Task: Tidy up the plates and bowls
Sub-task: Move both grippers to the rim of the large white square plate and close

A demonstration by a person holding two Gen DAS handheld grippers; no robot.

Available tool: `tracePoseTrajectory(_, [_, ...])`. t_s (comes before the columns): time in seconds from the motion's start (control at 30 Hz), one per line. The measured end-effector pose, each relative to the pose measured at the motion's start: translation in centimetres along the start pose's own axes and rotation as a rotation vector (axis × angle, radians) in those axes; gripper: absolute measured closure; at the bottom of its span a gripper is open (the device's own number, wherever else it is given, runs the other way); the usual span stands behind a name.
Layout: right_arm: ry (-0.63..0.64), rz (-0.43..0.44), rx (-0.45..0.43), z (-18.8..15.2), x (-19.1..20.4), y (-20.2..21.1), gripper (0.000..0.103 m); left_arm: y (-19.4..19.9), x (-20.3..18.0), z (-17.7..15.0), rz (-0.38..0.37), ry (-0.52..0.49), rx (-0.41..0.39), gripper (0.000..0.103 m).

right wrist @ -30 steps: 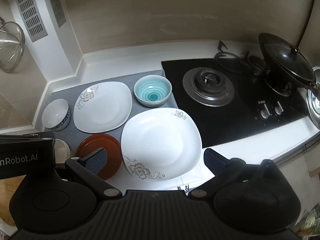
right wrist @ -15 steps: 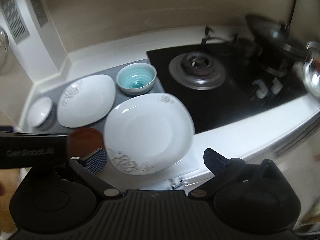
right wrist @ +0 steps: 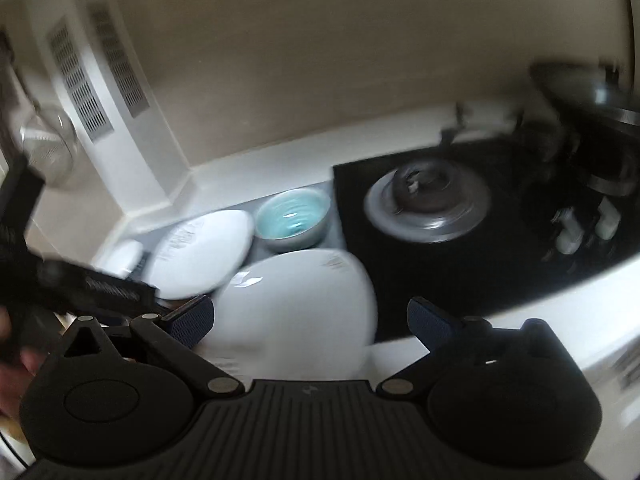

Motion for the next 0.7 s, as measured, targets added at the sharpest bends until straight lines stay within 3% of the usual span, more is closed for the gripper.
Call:
tracePoseTrajectory(0.17, [-0.147,0.271,0.093,-1.3,-5.6,-2.4,0.0,-2.8,0.0,1.7,-0.03,-0.037,0.028,0.035])
tracePoseTrajectory(0.23, [-0.2,0.324,0.131,-1.6,-7.3,-3.7,0.0,-3.6,0.3,2.3,-0.066,-0.03,0.038,0.043])
tracePoseTrajectory(0.37, [-0.19,0.331,0.164,-0.6,-8.2,-5.8,0.001,-5.1,1.1,3.4,-0.064,-0.016,0.037,0.058])
tracePoseTrajectory(0.4, [-0.168,0.323,0.154,-0.2,-8.1,-6.2,0.006,-5.7,1.4,3.8,-0.074,-0.007,0.046,0.063])
tracePoseTrajectory(0.43, [-0.147,0.306,0.149,0.1,-7.9,-6.7,0.011,-6.2,1.6,4.3,-0.083,-0.002,0.053,0.064])
tracePoseTrajectory(0.5, [-0.136,0.271,0.163,0.8,-8.0,-8.4,0.036,-7.4,1.6,5.4,-0.09,-0.028,0.058,0.064])
tracePoseTrajectory(0.63, [-0.24,0.219,0.193,1.0,-8.9,-11.4,0.046,-9.6,1.6,6.8,-0.022,-0.102,0.059,0.064])
tracePoseTrajectory(0.7, [-0.275,0.21,0.201,0.8,-9.0,-12.2,0.049,-10.5,1.8,7.1,-0.038,-0.1,0.079,0.064])
Point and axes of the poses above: each gripper's, at about its wrist camera, not at the fingertips, and y roughly against the way its jaws point, x to its left, z to its top, the point moved 4 cm from there along -y, roughly the way its jaws point, and after that the axes turned 10 degrees about x, right-handed, at the moved point
